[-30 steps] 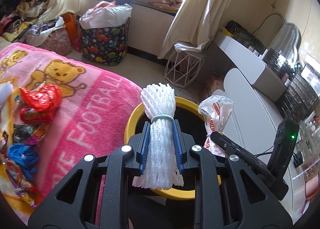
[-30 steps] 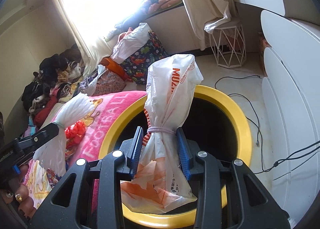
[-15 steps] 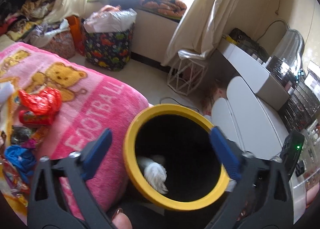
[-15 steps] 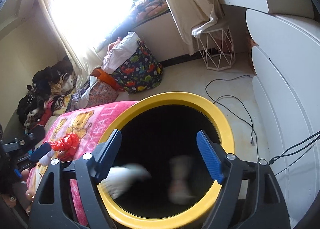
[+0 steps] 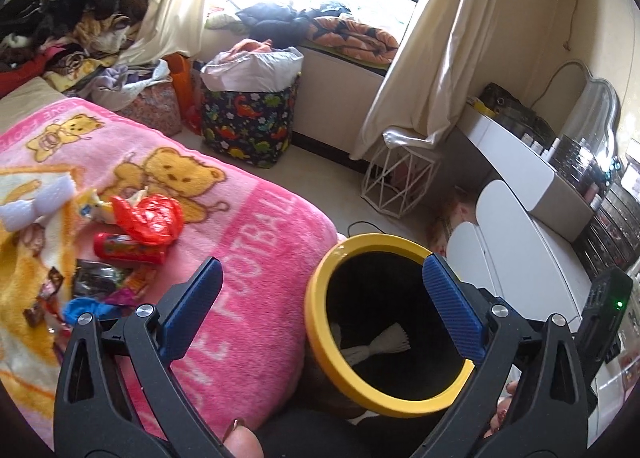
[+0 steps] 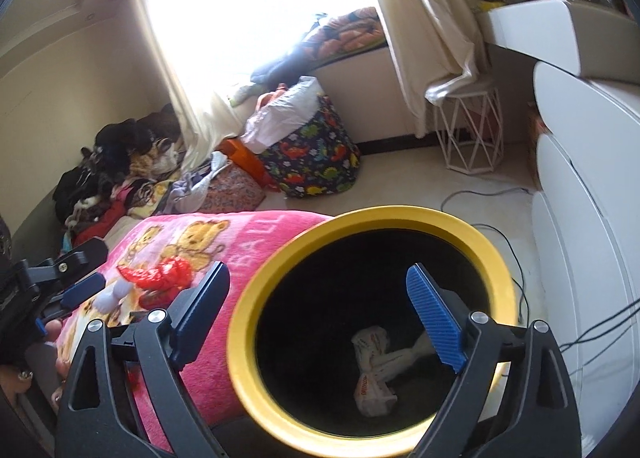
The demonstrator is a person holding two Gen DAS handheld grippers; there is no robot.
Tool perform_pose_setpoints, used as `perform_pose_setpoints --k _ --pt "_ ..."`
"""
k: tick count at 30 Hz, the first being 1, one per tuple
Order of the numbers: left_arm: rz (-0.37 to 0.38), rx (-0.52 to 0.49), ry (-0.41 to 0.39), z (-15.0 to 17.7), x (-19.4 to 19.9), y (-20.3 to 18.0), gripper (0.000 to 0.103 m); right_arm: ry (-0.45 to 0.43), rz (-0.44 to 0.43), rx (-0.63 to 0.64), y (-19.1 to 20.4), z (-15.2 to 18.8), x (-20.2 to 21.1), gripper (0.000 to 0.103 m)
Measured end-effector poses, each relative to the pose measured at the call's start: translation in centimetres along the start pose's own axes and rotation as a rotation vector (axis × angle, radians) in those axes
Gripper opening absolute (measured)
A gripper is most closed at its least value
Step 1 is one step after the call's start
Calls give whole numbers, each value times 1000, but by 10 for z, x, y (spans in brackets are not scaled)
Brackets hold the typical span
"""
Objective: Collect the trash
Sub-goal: 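Grasp the white foam net with the left tool while the right tool grasps the red bag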
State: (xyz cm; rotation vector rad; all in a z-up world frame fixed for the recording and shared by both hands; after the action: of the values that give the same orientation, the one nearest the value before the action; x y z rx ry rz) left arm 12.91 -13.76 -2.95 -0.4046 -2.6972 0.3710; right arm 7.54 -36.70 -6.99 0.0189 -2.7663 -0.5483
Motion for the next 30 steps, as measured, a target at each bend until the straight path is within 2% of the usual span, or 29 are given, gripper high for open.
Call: perform_pose_setpoints --k 13,30 --pt "-93 25 -64 -16 22 52 92 7 -124 117 59 6 -4 92" --pt "-226 83 -133 -30 49 126 92 58 -280 251 154 22 -34 95"
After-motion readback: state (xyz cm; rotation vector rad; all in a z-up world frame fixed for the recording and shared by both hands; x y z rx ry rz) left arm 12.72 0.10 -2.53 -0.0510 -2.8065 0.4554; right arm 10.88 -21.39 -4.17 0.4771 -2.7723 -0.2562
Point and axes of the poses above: each gripper's, at about its wrist camera, not at the fingertips, and x roughly against the way its jaws point, y to its left, z to its underside, the point moved 3 cm from there along -x, roughly the way its jaws point, and after that the axes turned 15 degrees about -y, right-handed, at the moved point
